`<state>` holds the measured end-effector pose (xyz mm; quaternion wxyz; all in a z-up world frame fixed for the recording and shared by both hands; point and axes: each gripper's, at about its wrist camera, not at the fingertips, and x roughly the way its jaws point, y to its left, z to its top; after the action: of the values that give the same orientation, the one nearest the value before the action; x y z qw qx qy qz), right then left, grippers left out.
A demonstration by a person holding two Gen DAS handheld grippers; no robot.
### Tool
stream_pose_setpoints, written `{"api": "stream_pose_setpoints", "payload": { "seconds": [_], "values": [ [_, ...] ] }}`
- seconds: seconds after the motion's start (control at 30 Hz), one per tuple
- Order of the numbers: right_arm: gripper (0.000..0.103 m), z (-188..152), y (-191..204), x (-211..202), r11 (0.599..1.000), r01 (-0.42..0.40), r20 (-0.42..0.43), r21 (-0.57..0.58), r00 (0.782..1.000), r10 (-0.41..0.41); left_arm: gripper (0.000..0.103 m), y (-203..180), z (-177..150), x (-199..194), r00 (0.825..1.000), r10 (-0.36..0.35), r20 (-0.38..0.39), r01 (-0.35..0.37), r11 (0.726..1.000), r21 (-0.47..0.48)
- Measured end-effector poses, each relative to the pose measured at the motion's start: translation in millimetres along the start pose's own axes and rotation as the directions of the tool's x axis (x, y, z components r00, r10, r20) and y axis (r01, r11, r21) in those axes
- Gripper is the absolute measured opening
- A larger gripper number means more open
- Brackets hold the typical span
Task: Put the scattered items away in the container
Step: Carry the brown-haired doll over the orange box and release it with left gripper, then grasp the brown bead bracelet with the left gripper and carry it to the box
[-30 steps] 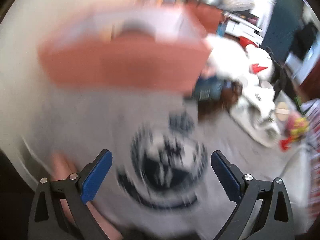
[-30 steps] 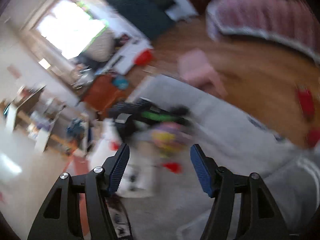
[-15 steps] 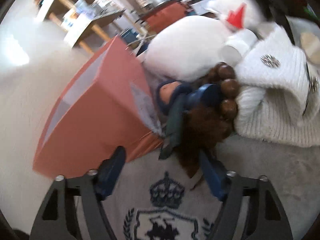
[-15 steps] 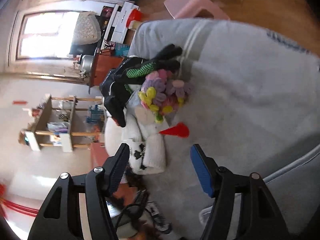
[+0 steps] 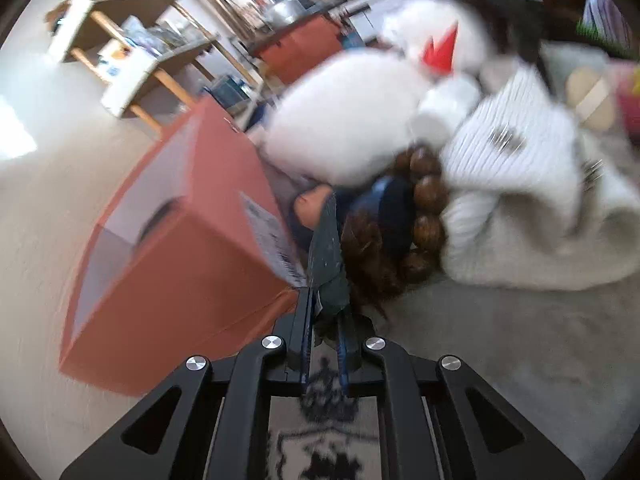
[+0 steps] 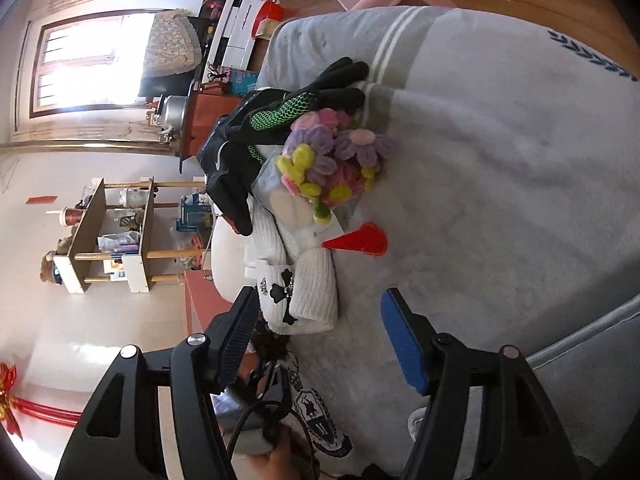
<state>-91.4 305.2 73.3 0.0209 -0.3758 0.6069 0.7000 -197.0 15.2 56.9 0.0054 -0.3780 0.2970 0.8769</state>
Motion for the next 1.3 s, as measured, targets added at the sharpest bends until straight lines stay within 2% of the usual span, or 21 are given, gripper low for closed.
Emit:
{"api": "stream_pose_setpoints", "payload": {
  "seconds": [0.2, 0.27, 0.37, 0.43, 0.47, 0.5, 0.53, 0.57, 0.6, 0.63, 0.73, 0.77, 0.83, 0.93, 1.0, 1.07, 1.1, 1.13, 1.17, 1.23, 1.3],
  "values": [
    [0.064, 1, -7, 1, 0.999, 0.002, -0.006, 0.035, 1.0, -0.002, 0.007, 30, 0, -95, 0.99, 0.015, 0.143, 0.003, 0.992, -0.123],
    [0.064, 2, -11, -1, 0.999, 0.0, -0.005, 0.053, 1.0, 0.0, 0.007, 53, 4, -126, 0.978, 0.06, 0.198, -0.028, 0.986, -0.164],
    [0.064, 2, -16, -4, 0.997, -0.009, -0.002, 0.077, 1.0, 0.009, 0.007, 107, 16, -162, 0.952, 0.16, 0.262, -0.09, 0.962, -0.258],
    [0.064, 2, -16, -5, 0.997, -0.014, -0.002, 0.081, 1.0, 0.014, 0.01, 164, 37, -175, 0.932, 0.221, 0.288, -0.116, 0.933, -0.342],
    [0.064, 2, -16, -5, 0.997, -0.016, -0.003, 0.08, 1.0, 0.017, 0.013, 190, 50, -173, 0.931, 0.231, 0.282, -0.123, 0.927, -0.354],
    [0.064, 2, -16, -5, 0.997, -0.019, -0.005, 0.079, 1.0, 0.019, 0.032, 215, 64, -165, 0.943, 0.207, 0.262, -0.108, 0.932, -0.347],
    [0.064, 2, -16, -5, 0.997, -0.021, -0.01, 0.079, 1.0, 0.022, 0.073, 242, 78, -152, 0.968, 0.127, 0.217, -0.051, 0.944, -0.327],
    [0.064, 2, -16, -5, 0.996, -0.028, -0.016, 0.082, 0.999, 0.029, 0.09, 264, 88, -140, 0.985, 0.049, 0.166, 0.006, 0.948, -0.317],
    [0.064, 2, -17, -5, 0.996, -0.033, -0.019, 0.086, 0.999, 0.035, 0.099, 285, 94, -130, 0.992, -0.028, 0.121, 0.066, 0.945, -0.321],
    [0.064, 2, -17, -5, 0.995, -0.038, -0.02, 0.09, 0.999, 0.04, 0.099, 304, 97, -128, 0.991, -0.077, 0.111, 0.11, 0.935, -0.337],
    [0.064, 2, -17, -5, 0.994, -0.05, -0.023, 0.097, 0.998, 0.052, 0.103, 328, 99, -140, 0.981, -0.113, 0.155, 0.162, 0.922, -0.353],
    [0.064, 2, -17, -4, 0.994, -0.051, -0.025, 0.095, 0.998, 0.053, 0.103, 325, 100, -140, 0.973, -0.156, 0.172, 0.206, 0.923, -0.325],
    [0.064, 2, -16, -3, 0.995, -0.05, -0.033, 0.09, 0.998, 0.053, 0.103, 311, 105, -130, 0.938, -0.304, 0.168, 0.339, 0.908, -0.248],
    [0.064, 1, -16, -2, 0.995, -0.049, -0.043, 0.089, 0.998, 0.053, 0.103, 263, 109, -108, 0.877, -0.473, 0.085, 0.48, 0.865, -0.145],
    [0.064, 1, -18, -1, 0.993, -0.057, -0.048, 0.104, 0.997, 0.062, 0.103, 213, 109, -93, 0.851, -0.525, 0.008, 0.525, 0.851, -0.015],
    [0.064, 1, -21, 1, 0.99, -0.061, -0.055, 0.124, 0.996, 0.068, 0.1, 164, 112, -75, 0.824, -0.56, -0.093, 0.567, 0.819, 0.089],
    [0.064, 2, -22, 2, 0.989, -0.061, -0.059, 0.132, 0.996, 0.069, 0.095, 139, 110, -67, 0.813, -0.563, -0.148, 0.58, 0.807, 0.113],
    [0.064, 2, -23, 3, 0.989, -0.062, -0.062, 0.138, 0.996, 0.071, 0.084, 114, 110, -55, 0.805, -0.559, -0.2, 0.587, 0.801, 0.122],
    [0.064, 2, -24, 4, 0.988, -0.065, -0.066, 0.142, 0.995, 0.075, 0.079, 99, 111, -45, 0.793, -0.563, -0.231, 0.597, 0.795, 0.11],
    [0.064, 3, -24, 5, 0.987, -0.072, -0.073, 0.145, 0.994, 0.084, 0.061, 76, 116, -20, 0.756, -0.592, -0.279, 0.624, 0.781, 0.033],
    [0.064, 3, -24, 8, 0.985, -0.084, -0.083, 0.152, 0.992, 0.098, 0.058, 66, 119, 1, 0.739, -0.607, -0.294, 0.621, 0.782, -0.052]
  ]
}}
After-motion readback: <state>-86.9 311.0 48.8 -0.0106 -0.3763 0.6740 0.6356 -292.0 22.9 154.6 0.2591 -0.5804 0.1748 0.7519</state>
